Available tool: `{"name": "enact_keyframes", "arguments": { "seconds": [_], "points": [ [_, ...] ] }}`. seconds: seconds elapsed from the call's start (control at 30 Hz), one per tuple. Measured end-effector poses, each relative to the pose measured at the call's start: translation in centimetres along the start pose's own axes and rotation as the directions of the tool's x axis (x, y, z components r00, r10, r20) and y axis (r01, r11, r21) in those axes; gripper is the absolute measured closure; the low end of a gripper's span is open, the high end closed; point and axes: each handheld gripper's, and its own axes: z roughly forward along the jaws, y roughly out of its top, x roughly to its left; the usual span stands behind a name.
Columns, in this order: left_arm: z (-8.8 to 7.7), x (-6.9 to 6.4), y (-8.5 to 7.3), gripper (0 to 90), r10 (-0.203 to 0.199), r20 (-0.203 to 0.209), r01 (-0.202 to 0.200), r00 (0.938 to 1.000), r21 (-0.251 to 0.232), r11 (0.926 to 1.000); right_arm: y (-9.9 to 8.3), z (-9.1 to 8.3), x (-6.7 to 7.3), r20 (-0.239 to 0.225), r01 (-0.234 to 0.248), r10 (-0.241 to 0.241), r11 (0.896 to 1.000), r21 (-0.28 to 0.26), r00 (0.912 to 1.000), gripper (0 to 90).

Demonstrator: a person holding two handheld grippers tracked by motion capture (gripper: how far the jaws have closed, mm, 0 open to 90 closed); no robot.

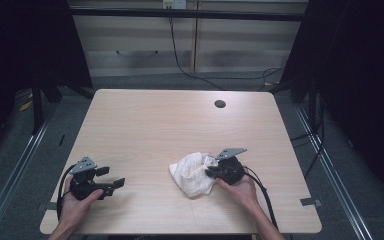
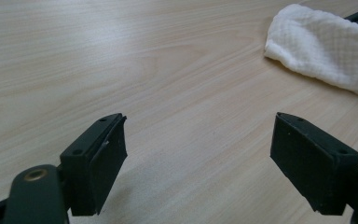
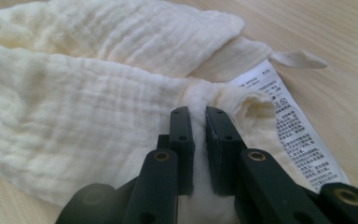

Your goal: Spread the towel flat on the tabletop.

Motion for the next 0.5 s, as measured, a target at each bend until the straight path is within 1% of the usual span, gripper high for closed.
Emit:
{"name": "enact_keyframes", "arguments": {
  "seconds": [0.13,0.2,0.23,0.27,0.3,0.47,0.5],
  "points": [
    [0.0,0.0,0.0,18.0,0.006,0.001,-0.006,1.0000,0.002,1.0000,0.3,0.4,0.9,-0.026,0.028,-0.028,1.000,0.003,0.9993,81.6],
    [0.0,0.0,0.0,18.1,0.005,0.002,-0.005,1.0000,0.002,1.0000,0.4,0.6,1.4,-0.040,0.033,-0.033,0.999,0.004,0.9987,81.6],
    [0.0,0.0,0.0,18.1,0.006,0.004,-0.006,1.0000,0.002,1.0000,0.4,0.6,1.4,-0.040,0.033,-0.033,0.999,0.004,0.9987,81.6],
    [0.0,0.0,0.0,20.1,0.005,0.005,-0.005,1.0000,0.001,1.0000,0.5,0.8,1.9,-0.055,0.049,-0.048,0.999,0.005,0.9973,81.6],
    [0.0,-0.1,0.0,20.1,0.005,0.005,-0.005,1.0000,-0.001,1.0000,0.5,0.9,2.1,-0.060,0.055,-0.055,0.998,0.002,0.9966,81.6],
    [0.2,-0.1,0.0,20.1,0.002,0.003,-0.002,1.0000,0.007,1.0000,0.7,1.5,3.3,-0.100,0.080,-0.081,0.997,-0.008,0.9917,81.5],
    [0.3,-0.1,0.0,20.1,0.004,0.002,-0.004,1.0000,0.009,1.0000,0.8,1.6,3.6,-0.100,0.084,-0.085,0.996,-0.009,0.9914,81.5]
  ]
}}
